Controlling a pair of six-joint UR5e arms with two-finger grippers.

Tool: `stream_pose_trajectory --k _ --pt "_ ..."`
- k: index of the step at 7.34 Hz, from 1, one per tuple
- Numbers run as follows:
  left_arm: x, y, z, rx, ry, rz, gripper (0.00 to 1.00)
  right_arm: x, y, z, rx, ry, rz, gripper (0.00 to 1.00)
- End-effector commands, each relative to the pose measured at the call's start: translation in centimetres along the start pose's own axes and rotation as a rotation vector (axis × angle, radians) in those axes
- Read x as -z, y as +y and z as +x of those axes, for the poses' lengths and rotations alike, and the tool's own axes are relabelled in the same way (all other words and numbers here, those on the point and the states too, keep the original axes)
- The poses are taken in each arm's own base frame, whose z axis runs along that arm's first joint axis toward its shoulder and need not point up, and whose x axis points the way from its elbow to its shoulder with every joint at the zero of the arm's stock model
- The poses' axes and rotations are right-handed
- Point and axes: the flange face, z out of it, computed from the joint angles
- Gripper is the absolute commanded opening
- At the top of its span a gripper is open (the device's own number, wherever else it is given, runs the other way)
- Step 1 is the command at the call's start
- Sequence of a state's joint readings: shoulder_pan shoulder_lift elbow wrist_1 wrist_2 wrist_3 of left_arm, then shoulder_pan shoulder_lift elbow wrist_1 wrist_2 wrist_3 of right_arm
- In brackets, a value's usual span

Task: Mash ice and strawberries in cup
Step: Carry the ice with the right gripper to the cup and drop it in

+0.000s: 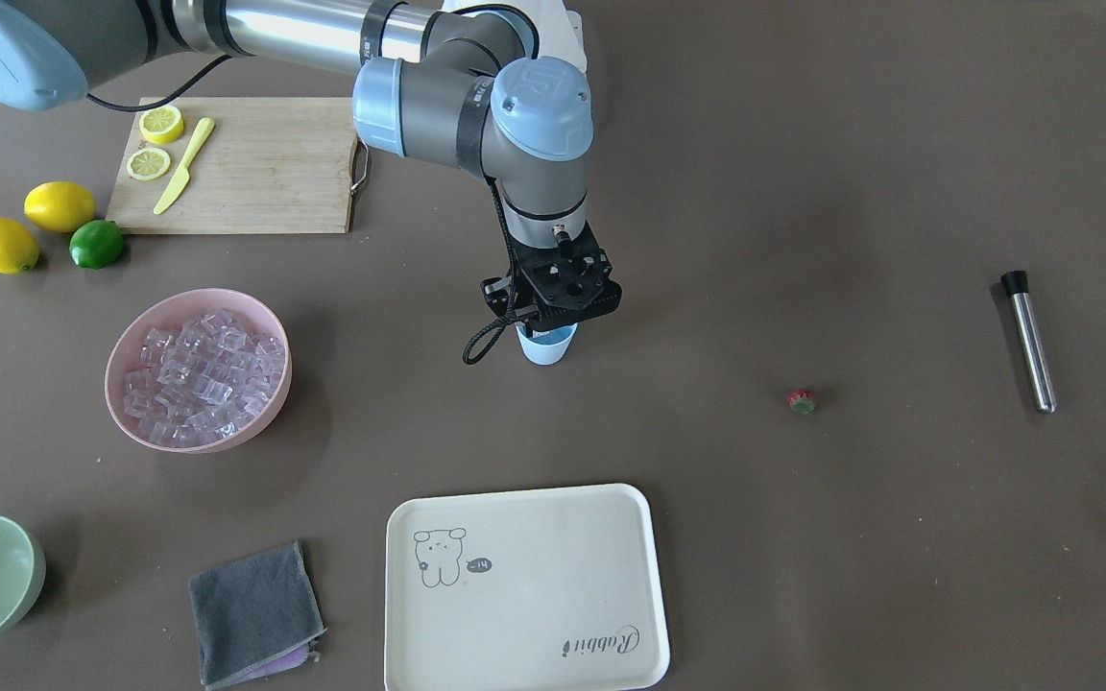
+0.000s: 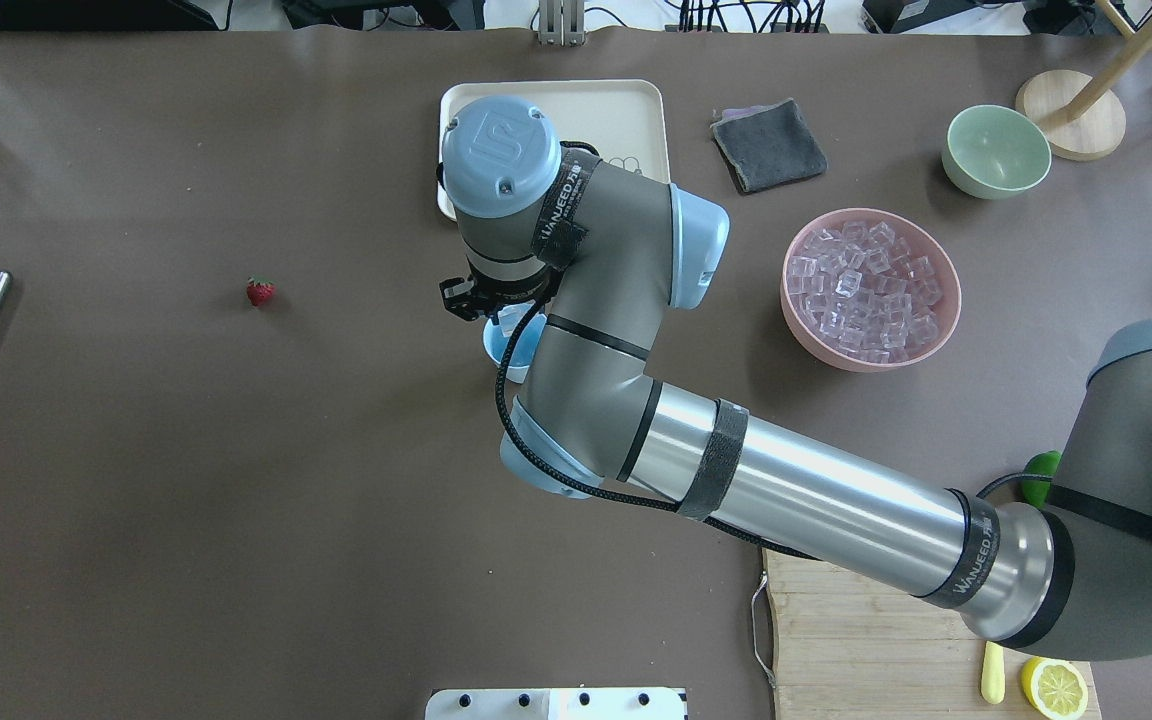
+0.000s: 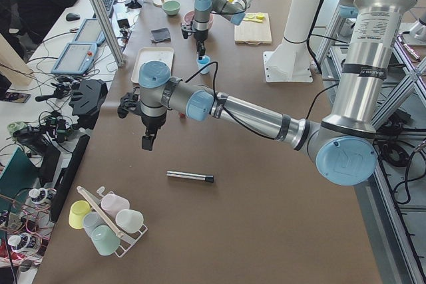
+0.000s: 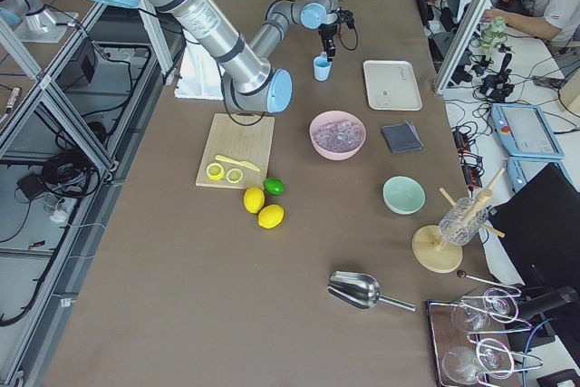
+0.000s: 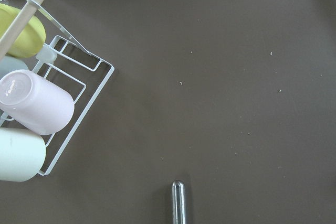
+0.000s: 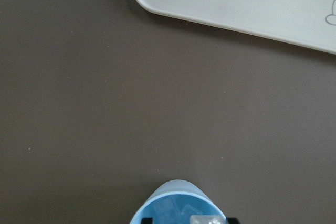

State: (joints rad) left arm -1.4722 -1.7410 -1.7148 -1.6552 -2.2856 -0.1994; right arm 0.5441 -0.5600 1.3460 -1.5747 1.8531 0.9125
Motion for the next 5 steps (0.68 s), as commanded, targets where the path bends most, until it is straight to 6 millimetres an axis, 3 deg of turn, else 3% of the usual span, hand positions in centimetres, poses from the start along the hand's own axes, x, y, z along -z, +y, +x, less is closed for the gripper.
stream_pose_trajectory --k 1,3,4,5 --pt "-0.1 0.0 0.0 0.000 0.000 -0.002 0.98 -0.2 0.2 0.2 0.058 0.002 0.000 0.98" --pt "-0.1 0.0 0.0 0.003 0.000 -0.003 0.98 -0.2 0.3 0.1 0.060 0.001 -0.001 0.99" --pt "0.1 -0.2 0.3 0.007 0.001 0.003 0.98 1.2 0.3 -0.2 0.065 -0.021 0.014 0.99" --pt "0.8 -0.7 0.9 -0.015 0.004 0.017 0.98 3.3 -1.0 2.8 0.045 -0.032 0.047 0.99"
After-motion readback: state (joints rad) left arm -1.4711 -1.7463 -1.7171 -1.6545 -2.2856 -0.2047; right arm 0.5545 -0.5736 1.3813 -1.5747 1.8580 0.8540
